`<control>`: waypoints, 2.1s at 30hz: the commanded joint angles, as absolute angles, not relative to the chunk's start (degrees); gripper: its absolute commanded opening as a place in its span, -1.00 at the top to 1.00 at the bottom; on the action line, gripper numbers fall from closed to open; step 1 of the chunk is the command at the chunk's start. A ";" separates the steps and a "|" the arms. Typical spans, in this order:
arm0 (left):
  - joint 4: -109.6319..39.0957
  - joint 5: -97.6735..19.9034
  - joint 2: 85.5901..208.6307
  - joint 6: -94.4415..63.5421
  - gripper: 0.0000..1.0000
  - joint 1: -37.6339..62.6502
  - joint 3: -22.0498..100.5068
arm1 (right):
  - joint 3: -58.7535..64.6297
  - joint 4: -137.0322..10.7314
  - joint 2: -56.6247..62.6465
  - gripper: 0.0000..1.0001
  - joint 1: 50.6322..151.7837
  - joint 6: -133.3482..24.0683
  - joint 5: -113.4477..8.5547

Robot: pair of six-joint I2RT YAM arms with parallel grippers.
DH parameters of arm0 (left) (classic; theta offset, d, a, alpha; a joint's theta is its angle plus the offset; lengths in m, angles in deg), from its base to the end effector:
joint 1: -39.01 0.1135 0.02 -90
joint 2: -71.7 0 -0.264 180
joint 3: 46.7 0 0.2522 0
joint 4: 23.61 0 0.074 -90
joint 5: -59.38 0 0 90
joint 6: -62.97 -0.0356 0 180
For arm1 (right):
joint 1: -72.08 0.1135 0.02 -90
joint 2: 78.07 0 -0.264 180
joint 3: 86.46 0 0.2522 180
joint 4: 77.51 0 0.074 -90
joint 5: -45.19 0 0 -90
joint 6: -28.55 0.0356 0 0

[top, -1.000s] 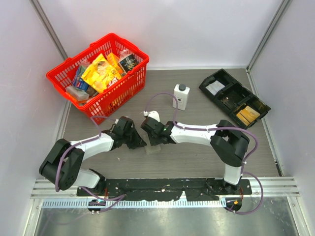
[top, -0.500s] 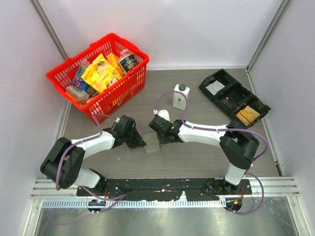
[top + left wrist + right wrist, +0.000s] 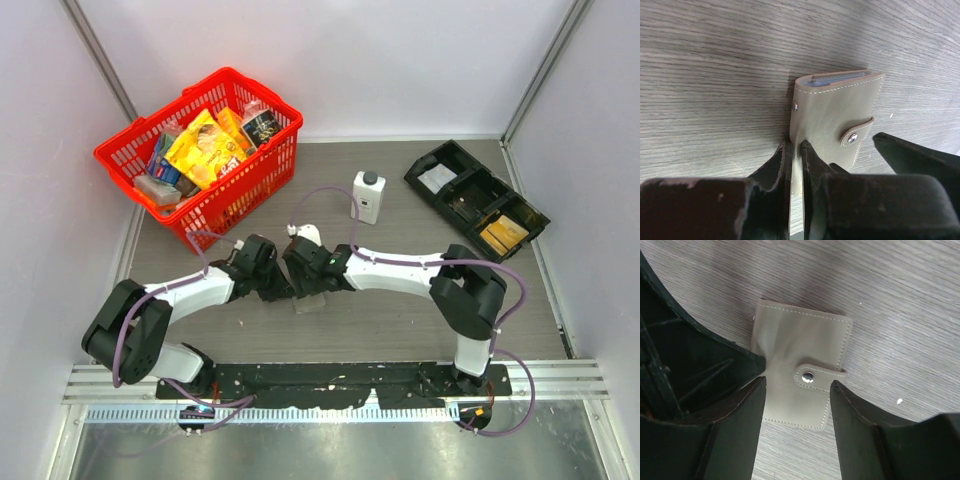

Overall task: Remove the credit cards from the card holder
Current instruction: Open the card holder at the center of the board.

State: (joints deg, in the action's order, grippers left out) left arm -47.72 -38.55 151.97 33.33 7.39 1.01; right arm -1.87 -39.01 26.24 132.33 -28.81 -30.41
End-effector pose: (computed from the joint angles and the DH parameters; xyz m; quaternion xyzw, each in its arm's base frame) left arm 0.2086 -0.1342 0.1467 -0.2180 0.9307 -0.2518 0.1511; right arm 0.1961 0.3253 0.1920 -0.1944 0.9348 0.1138 0.2745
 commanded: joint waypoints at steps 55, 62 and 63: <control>-68.04 -18.86 144.12 19.29 -0.57 -5.01 15.39 | -24.44 -54.26 12.90 0.60 121.65 -20.50 -33.91; -71.73 -12.88 148.43 19.03 -0.69 -12.93 20.58 | -26.03 -51.98 9.21 0.57 121.04 -20.06 -31.36; -72.17 -12.43 148.95 19.03 -0.69 -13.63 21.28 | -25.94 -51.62 8.68 0.56 121.04 -19.97 -31.01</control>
State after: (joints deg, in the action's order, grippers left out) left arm -69.03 -17.67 147.12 20.26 -11.01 17.69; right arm -25.78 -52.83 12.17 121.36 -21.16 -33.89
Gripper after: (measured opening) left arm 0.842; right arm 0.214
